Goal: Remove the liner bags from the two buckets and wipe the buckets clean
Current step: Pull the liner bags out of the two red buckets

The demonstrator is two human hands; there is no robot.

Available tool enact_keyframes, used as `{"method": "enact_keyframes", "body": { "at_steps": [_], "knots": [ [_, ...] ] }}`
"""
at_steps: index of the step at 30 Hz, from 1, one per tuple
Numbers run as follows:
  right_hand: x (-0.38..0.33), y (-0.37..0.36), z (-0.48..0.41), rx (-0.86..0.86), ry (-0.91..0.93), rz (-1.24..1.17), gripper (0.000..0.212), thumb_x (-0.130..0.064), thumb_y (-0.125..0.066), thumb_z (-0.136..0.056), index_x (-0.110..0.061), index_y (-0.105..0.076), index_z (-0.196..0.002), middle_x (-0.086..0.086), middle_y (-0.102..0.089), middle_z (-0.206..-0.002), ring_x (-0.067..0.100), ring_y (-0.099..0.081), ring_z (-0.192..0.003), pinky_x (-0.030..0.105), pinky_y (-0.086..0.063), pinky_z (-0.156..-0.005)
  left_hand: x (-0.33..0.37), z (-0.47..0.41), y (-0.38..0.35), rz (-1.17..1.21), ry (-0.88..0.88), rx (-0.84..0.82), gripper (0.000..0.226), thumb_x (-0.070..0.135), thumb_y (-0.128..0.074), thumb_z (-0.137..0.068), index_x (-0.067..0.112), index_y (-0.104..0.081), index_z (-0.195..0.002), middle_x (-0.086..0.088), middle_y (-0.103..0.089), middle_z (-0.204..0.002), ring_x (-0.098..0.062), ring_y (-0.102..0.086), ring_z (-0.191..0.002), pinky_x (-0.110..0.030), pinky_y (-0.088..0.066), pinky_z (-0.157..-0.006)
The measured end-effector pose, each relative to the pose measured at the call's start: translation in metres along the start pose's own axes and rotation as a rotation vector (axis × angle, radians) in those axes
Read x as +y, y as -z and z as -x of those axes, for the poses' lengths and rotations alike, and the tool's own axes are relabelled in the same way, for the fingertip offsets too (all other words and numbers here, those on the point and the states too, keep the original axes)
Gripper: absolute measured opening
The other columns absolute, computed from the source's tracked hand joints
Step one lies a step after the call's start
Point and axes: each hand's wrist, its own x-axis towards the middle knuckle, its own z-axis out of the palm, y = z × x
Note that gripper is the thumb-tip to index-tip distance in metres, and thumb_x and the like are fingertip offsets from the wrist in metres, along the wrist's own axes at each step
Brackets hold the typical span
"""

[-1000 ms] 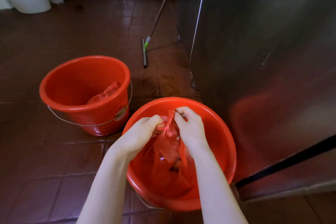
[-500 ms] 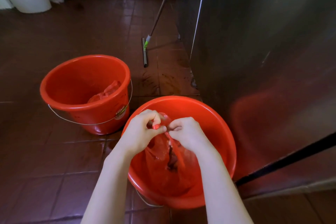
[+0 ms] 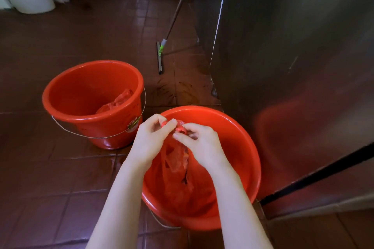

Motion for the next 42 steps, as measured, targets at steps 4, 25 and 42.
{"method": "enact_keyframes", "body": {
  "at_steps": [4,25,42],
  "knots": [
    [0.005,0.001,0.002,0.034,0.03,-0.025,0.025,-0.038,-0.061,-0.092,-0.029,-0.073,-0.112,-0.013,-0.072,-0.106,0.002,-0.065,-0.099,0.022,-0.049,-0.093,0.0,0.001,0.0,0.052,0.035,0.017,0.036,0.028,-0.066,-0.092,-0.001,-0.05,-0.078,-0.013,-0.06,-0.078,-0.018,-0.06,-0.076,-0.031,-0.051,-0.072],
    [0.01,0.024,-0.009,0.091,0.049,-0.026,0.027,-0.03,-0.055,-0.094,-0.023,-0.061,-0.069,-0.009,-0.065,-0.07,0.009,-0.059,-0.066,0.028,-0.046,-0.07,-0.007,0.007,0.03,-0.607,-0.22,-0.081,0.015,0.033,-0.065,-0.091,0.022,-0.054,-0.091,0.008,-0.06,-0.08,-0.01,-0.057,-0.068,-0.027,-0.048,-0.061],
    [0.084,0.056,0.033,-0.242,0.169,0.874,0.023,-0.027,-0.054,-0.097,-0.008,-0.066,-0.092,0.005,-0.052,-0.096,0.026,-0.061,-0.089,0.038,-0.047,-0.084,-0.07,0.02,0.14,-1.359,-0.817,-0.222,0.022,0.014,-0.047,-0.091,0.013,-0.068,-0.088,-0.008,-0.06,-0.092,-0.025,-0.051,-0.055,-0.032,-0.04,-0.056]
  ]
}}
